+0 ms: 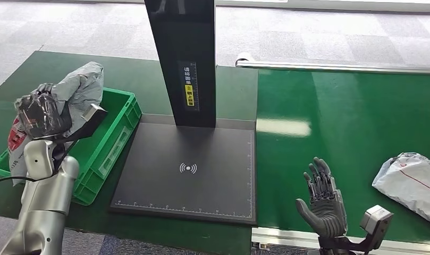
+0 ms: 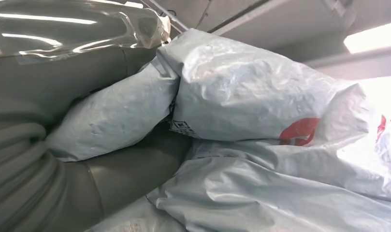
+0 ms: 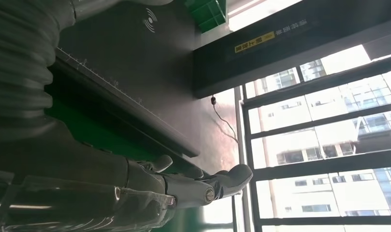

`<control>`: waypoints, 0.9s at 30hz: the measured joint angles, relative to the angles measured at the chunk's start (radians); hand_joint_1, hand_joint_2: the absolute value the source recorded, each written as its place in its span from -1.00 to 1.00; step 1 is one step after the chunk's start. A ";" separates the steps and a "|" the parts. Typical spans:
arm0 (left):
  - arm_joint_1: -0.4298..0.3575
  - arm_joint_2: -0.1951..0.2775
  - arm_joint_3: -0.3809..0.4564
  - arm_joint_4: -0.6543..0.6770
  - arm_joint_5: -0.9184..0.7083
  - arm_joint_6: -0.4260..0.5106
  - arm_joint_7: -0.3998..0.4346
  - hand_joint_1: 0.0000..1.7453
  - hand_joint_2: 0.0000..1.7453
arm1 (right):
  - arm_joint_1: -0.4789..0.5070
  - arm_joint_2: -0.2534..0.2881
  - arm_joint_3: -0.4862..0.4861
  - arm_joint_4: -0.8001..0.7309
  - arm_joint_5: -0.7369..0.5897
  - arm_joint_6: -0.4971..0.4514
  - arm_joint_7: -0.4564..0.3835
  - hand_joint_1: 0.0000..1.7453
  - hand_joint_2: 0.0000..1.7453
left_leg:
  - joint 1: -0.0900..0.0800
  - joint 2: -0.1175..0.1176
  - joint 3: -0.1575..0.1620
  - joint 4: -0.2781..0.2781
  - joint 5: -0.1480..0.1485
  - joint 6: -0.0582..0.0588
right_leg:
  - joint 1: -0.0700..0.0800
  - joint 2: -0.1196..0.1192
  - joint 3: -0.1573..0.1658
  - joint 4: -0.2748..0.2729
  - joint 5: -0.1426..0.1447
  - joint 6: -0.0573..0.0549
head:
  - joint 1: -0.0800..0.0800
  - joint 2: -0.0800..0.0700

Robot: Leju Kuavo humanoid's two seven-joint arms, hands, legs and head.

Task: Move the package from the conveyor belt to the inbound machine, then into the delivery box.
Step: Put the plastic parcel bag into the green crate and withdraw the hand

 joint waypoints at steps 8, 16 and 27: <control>-0.070 0.052 0.012 0.192 -0.077 -0.022 0.171 -1.00 1.00 | -0.013 -0.008 0.010 0.003 -0.006 -0.002 0.007 -1.00 1.00 | 0.000 0.000 0.000 0.000 0.000 0.000 | 0.000 0.000 0.000 0.000 0.000 0.000 | 0.000 0.000; -0.085 0.060 0.028 0.266 -0.032 -0.128 0.198 -1.00 1.00 | -0.019 -0.007 0.040 0.021 -0.002 0.006 0.011 -1.00 1.00 | 0.000 0.000 0.000 0.000 0.000 0.000 | 0.000 0.000 0.000 0.000 0.000 0.000 | 0.000 0.000; 0.112 -0.068 0.063 -0.014 0.717 -0.371 -0.237 -1.00 1.00 | 0.000 0.011 0.080 0.029 0.011 0.022 0.021 -1.00 1.00 | 0.000 0.000 0.000 0.000 -0.001 0.000 | 0.000 0.001 0.000 0.000 -0.001 0.000 | 0.000 0.000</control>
